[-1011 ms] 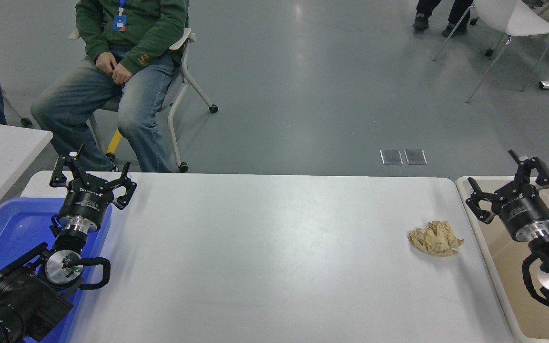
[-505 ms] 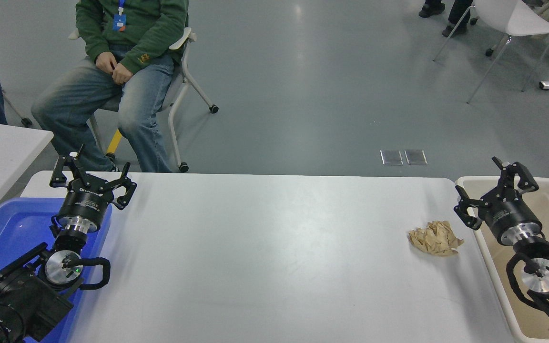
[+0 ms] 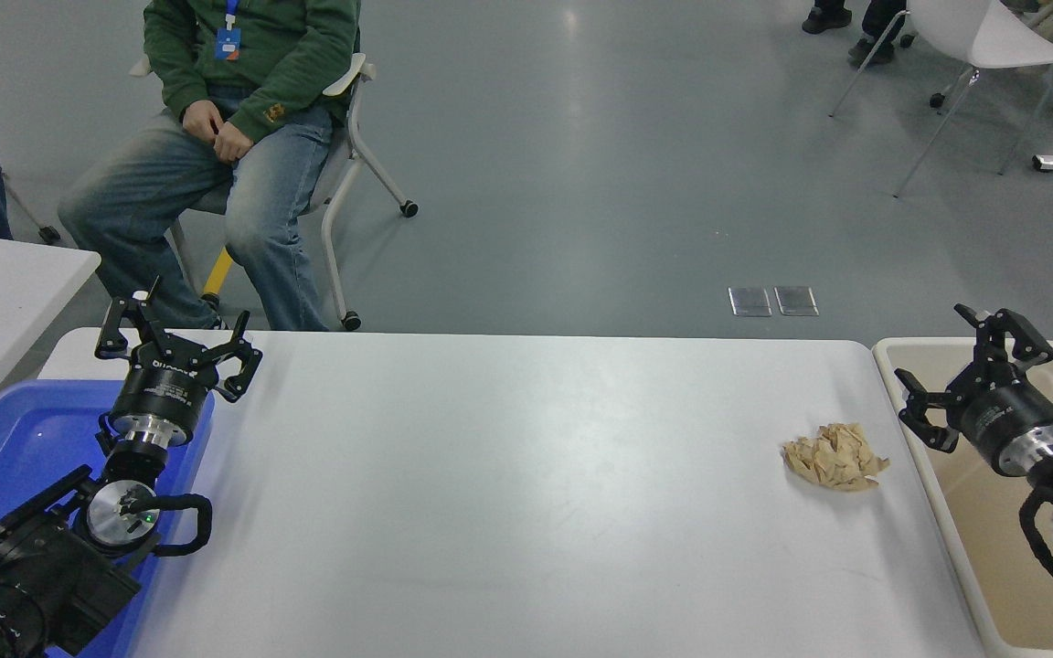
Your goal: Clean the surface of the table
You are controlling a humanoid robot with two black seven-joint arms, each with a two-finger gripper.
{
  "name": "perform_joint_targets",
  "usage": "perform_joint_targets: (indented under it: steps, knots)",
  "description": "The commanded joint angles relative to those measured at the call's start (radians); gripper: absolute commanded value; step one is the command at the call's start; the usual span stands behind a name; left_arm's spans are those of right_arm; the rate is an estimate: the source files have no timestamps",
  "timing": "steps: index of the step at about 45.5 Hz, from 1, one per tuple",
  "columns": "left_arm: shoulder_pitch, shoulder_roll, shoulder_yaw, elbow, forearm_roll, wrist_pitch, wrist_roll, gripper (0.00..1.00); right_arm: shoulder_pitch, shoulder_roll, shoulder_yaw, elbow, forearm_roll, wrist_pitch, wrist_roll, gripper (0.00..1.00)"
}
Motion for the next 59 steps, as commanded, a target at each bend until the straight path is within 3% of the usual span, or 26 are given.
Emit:
perform_joint_targets:
  steps: [1, 13, 19, 25, 31, 40, 59]
  knots:
    - [0.0, 0.0, 0.0, 0.0, 0.001, 0.0, 0.0, 1.0, 0.118, -0.191, -0.157, 0.215, -0.124, -0.002, -0.094, 1.0]
    - [0.0, 0.0, 0.0, 0.0, 0.0, 0.0, 0.0, 1.0, 0.411, -0.211, -0.326, 0.252, -0.138, -0.006, -0.602, 1.0]
    - [0.0, 0.0, 0.0, 0.0, 0.0, 0.0, 0.0, 1.0, 0.469, -0.156, -0.335, 0.252, -0.139, -0.045, -0.746, 1.0]
    - [0.0, 0.0, 0.0, 0.0, 0.0, 0.0, 0.0, 1.0, 0.506, -0.105, -0.372, 0.238, -0.141, -0.152, -0.82, 1.0]
    - [0.0, 0.0, 0.0, 0.0, 0.0, 0.0, 0.0, 1.0, 0.54, -0.023, -0.438, 0.174, -0.13, -0.204, -0.829, 1.0]
    - [0.0, 0.0, 0.0, 0.0, 0.0, 0.0, 0.0, 1.0, 0.528, 0.105, -0.452, 0.033, -0.043, -0.313, -1.013, 1.0]
    - [0.0, 0.0, 0.0, 0.0, 0.0, 0.0, 0.0, 1.0, 0.505, 0.252, -0.446, -0.153, -0.055, -0.347, -1.015, 1.0]
